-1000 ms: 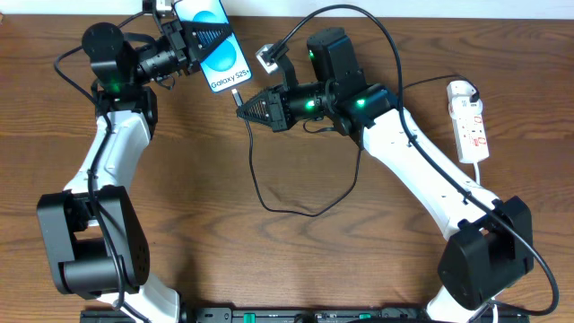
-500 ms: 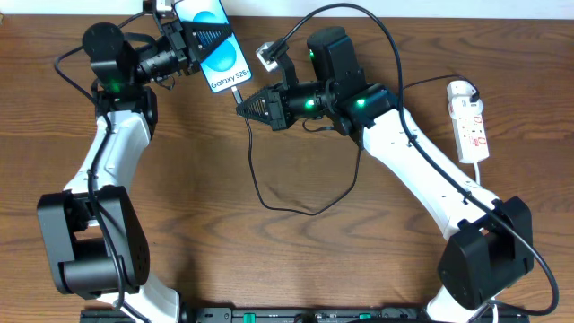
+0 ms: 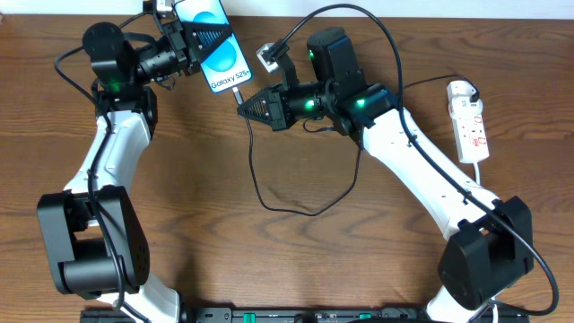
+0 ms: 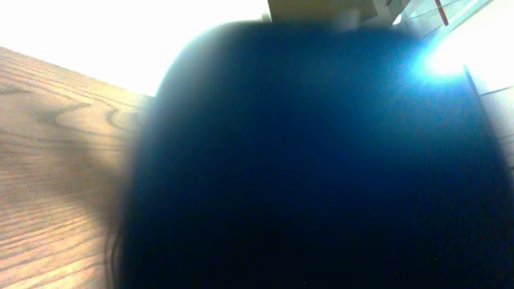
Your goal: Plug charger to phone and switch on socket
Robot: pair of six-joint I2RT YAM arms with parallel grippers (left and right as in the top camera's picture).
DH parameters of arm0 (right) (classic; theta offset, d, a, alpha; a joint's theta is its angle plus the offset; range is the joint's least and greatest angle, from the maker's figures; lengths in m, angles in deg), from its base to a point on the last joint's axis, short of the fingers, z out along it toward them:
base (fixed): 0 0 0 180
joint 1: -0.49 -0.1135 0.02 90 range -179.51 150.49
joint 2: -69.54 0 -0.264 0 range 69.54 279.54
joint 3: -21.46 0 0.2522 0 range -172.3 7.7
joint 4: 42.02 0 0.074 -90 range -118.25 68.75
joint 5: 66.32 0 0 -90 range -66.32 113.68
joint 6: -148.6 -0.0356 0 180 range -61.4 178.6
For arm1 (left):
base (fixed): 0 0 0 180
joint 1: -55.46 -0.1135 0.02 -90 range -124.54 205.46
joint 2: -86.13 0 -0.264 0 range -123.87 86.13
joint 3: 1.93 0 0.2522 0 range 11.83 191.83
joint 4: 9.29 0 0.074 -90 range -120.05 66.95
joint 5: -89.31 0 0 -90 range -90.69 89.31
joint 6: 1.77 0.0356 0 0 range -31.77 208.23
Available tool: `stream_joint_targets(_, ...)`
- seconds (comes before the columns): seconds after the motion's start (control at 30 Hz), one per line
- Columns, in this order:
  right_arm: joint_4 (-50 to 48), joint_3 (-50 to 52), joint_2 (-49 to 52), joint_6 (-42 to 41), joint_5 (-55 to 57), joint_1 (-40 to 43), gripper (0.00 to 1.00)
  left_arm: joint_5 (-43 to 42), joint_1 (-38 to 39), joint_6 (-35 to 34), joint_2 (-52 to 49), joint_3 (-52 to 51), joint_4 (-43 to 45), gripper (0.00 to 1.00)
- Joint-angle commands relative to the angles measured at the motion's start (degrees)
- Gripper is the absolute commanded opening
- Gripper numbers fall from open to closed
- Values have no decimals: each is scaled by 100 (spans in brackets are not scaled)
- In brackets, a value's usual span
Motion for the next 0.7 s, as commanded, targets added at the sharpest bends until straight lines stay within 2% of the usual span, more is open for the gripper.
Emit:
stream_joint_targets(0.0, -42, -50, -39, 26, 7, 13, 1, -79, -13, 125, 39, 72, 52, 7)
stream_joint_targets(0.67, -55, -50, -39, 4, 66, 13, 1, -101, 111, 125, 39, 72, 55, 7)
